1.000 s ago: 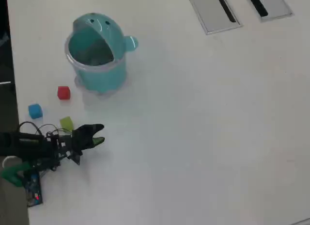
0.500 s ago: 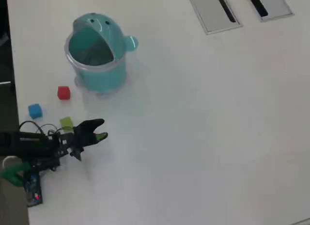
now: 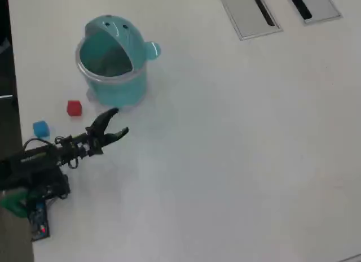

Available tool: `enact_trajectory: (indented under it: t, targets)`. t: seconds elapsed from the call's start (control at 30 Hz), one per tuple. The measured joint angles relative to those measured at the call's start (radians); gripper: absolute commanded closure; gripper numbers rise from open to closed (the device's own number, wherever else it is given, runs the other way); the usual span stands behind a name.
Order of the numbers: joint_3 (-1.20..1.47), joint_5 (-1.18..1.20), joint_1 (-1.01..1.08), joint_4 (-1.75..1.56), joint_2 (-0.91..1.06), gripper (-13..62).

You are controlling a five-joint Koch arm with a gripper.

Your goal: Grasp RGB lego blocks and put them in the bin one by one.

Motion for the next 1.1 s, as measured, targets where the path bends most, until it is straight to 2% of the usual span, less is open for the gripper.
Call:
enact_trajectory:
  t: [0.3,0.47,0.87,1.03,1.1]
  targets:
    - [-0.071,-0.201,-0.161,0.155,0.0,15.3]
    - [-0.087,-0.514,-0.449,0.272,0.0,15.6]
    - [-0.087,-0.862,-0.827,0.428,0.0,17.1]
    - [-0.087,-0.864,-0.879,0.428,-0.018,17.3]
    - [-0.087,-0.864,-0.902,0.428,-0.091,17.3]
